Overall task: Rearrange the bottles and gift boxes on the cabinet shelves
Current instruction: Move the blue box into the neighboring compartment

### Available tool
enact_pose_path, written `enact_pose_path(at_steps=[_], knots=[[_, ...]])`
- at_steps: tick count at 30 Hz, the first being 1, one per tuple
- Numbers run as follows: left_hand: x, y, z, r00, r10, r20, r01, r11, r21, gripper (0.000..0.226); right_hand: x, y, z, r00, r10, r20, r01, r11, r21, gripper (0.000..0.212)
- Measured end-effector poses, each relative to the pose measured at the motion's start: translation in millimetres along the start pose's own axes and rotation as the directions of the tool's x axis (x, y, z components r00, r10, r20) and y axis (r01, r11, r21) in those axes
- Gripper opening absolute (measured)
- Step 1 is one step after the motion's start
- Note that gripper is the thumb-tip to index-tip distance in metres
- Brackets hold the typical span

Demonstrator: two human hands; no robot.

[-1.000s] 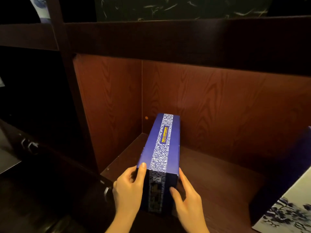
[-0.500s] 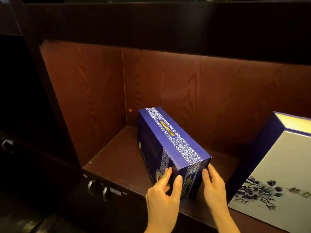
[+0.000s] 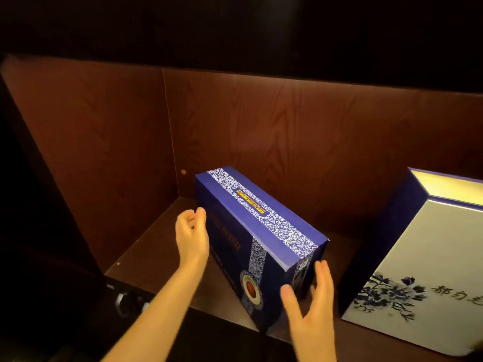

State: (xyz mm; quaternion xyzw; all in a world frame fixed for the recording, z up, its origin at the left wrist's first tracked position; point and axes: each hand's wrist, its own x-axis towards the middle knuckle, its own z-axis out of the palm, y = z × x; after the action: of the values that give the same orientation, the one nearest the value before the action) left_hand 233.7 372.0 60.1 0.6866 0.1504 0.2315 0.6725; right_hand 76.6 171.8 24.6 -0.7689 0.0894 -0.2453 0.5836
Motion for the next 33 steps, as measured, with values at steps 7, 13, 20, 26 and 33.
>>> enact_pose_path(at_steps=[7, 13, 20, 26, 33], knots=[[94, -16, 26, 0.954, -0.155, 0.256, 0.173, 0.983, -0.052, 0.072, -10, -8, 22, 0.998, 0.038, 0.044, -0.036, 0.998, -0.048, 0.118], [122, -21, 38, 0.927, -0.185, 0.325, 0.205, 0.978, -0.029, 0.061, -4, 1, 27, 0.999, 0.006, -0.046, -0.013, 0.989, -0.146, 0.109], [127, -27, 9, 0.969, -0.097, 0.228, 0.089, 0.995, 0.045, 0.062, 16, 9, 21, 1.0, -0.015, 0.02, 0.017, 0.996, -0.083, 0.099], [129, -29, -41, 0.992, -0.028, 0.123, 0.007, 0.986, 0.167, 0.059, 54, 22, 24, 0.986, -0.071, 0.152, 0.08, 0.995, -0.054, 0.082], [108, -34, -91, 0.998, 0.063, 0.026, -0.067, 0.974, 0.217, 0.038, 97, 38, 43, 0.975, -0.052, 0.218, 0.055, 0.998, -0.007, 0.064]])
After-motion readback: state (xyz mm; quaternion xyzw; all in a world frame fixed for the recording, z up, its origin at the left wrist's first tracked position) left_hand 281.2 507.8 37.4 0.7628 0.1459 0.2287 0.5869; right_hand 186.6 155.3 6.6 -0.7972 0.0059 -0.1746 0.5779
